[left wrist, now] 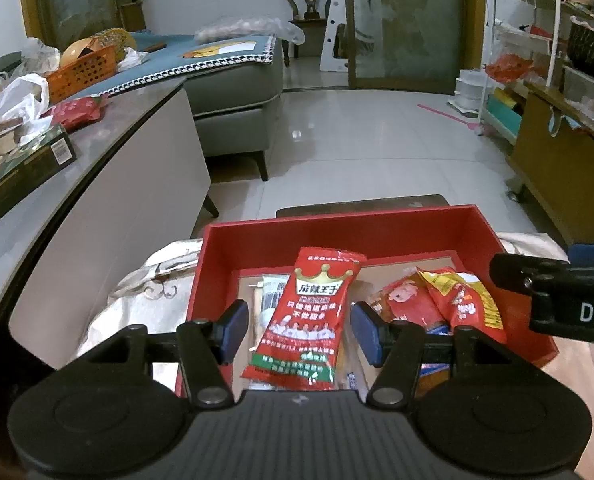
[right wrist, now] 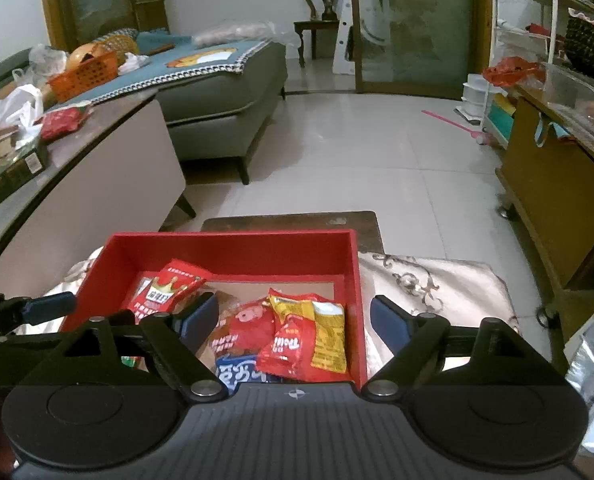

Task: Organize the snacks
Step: 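Open left tool to release the spicy-strip packet while right tool releases the yellow-red packet, then withdraw both tools from the red box back over the snack pile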

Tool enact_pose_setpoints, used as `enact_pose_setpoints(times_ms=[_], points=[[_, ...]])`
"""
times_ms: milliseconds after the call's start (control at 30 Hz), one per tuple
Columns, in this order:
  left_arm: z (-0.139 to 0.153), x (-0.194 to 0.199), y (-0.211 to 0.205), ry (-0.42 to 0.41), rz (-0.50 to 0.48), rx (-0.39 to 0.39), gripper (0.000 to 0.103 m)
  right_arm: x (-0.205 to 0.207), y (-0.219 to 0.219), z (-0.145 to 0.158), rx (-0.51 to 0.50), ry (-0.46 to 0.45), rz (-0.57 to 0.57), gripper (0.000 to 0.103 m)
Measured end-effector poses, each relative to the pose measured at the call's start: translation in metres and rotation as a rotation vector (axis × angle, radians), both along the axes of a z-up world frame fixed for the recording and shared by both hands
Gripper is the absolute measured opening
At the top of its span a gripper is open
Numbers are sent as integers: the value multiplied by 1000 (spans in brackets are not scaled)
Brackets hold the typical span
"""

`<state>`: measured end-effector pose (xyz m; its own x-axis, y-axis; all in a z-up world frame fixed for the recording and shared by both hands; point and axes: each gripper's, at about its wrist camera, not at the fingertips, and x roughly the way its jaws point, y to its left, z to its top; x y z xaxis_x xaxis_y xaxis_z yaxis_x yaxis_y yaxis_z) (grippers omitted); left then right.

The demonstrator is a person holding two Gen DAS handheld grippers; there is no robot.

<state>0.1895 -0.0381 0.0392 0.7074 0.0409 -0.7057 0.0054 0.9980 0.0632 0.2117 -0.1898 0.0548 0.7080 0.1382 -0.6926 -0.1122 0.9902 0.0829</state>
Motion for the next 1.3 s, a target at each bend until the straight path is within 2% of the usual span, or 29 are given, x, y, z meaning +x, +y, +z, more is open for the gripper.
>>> enact_pose_setpoints(times_ms=[367, 667, 1067, 1200, 1300], points=[[8, -33, 4, -2, -22, 9, 52, -28, -3, 3, 6, 11, -15, 88], [11, -59, 16, 16, -20, -24, 52, -57, 2, 7, 2, 18, 4, 88], [9, -97, 27, 35, -25, 7, 53, -90, 10, 8, 10, 26, 34, 90], [8, -105, 33, 46, -10, 3, 58, -97, 11, 5, 22, 39, 25, 93], [7, -111, 37, 48, -8, 9, 59, -100, 11, 1, 32, 56, 26, 93]])
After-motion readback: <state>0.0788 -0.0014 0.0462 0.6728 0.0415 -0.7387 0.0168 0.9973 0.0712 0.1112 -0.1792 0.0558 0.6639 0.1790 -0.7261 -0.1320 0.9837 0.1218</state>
